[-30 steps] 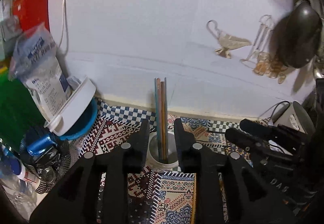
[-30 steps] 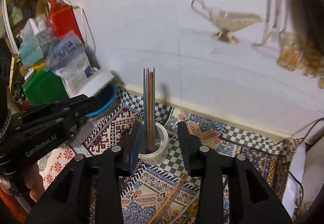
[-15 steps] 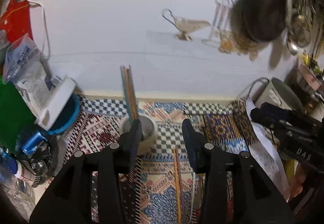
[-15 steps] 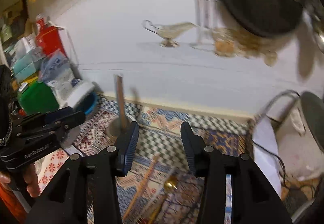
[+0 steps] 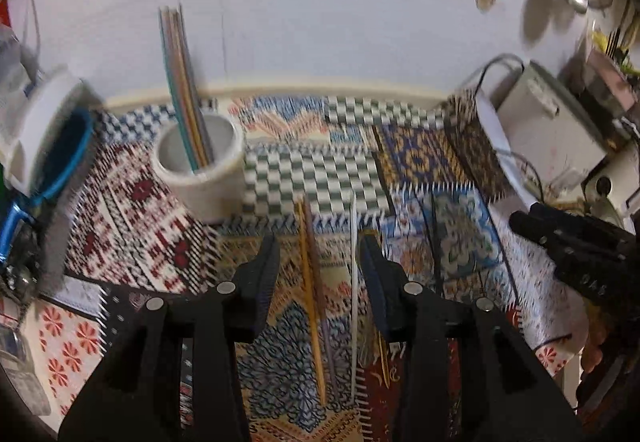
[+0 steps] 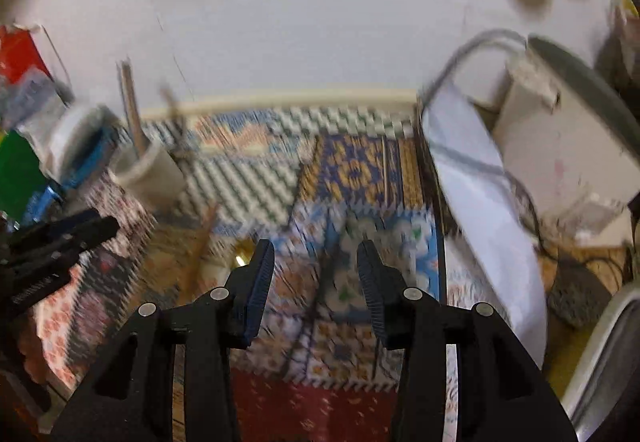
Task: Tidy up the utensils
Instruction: 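Move both tools back over the utensil pile near the gold spoon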
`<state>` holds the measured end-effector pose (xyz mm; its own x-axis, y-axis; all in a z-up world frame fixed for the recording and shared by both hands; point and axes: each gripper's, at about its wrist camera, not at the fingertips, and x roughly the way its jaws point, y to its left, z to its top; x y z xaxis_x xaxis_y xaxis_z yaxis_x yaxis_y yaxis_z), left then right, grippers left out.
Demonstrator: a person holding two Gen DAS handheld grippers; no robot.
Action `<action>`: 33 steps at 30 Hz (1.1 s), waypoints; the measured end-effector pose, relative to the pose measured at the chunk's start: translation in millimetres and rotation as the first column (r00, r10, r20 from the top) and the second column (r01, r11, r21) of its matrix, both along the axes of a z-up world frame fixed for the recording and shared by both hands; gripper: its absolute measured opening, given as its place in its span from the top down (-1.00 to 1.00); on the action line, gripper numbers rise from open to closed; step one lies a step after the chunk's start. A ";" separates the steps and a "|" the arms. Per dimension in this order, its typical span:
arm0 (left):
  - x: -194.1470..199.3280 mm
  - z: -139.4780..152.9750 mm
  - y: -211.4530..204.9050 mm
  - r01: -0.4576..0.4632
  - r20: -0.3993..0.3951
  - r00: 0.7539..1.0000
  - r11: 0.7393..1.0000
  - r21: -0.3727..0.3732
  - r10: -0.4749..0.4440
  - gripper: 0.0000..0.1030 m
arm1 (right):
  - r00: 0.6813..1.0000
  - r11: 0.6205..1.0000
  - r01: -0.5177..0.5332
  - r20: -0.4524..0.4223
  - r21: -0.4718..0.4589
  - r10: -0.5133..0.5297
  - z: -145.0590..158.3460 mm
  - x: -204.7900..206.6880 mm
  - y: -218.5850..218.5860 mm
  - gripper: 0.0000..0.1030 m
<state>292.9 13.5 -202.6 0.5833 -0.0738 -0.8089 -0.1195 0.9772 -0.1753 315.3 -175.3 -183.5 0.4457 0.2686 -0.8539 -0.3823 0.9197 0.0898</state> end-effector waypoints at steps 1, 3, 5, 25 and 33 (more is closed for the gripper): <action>0.6 -8.0 -2.6 0.006 -0.020 1.000 1.000 -0.002 -0.006 0.21 | 1.000 1.000 0.001 -0.026 -0.003 -0.001 -9.7 -0.4 -0.8 0.23; 1.5 -19.7 -6.7 0.011 -0.050 0.999 1.000 -0.001 -0.011 0.21 | 0.998 1.000 0.003 -0.069 -0.012 -0.004 -26.6 -3.1 -0.9 0.23; 1.7 -31.9 -10.6 0.016 -0.081 0.997 1.000 -0.005 -0.016 0.21 | 0.993 1.000 -0.002 -0.119 -0.012 0.000 -44.0 -4.5 0.9 0.23; 0.4 -83.0 -28.8 0.082 -0.217 0.973 0.996 -0.017 -0.084 0.21 | 0.969 0.997 -0.055 -0.244 -0.054 0.040 -96.4 -27.9 -6.1 0.81; 9.9 -96.4 -57.7 0.167 -0.247 0.951 0.981 -0.098 -0.186 0.21 | 0.968 0.996 -0.010 -0.250 -0.088 -0.012 -91.5 -29.0 -46.9 0.84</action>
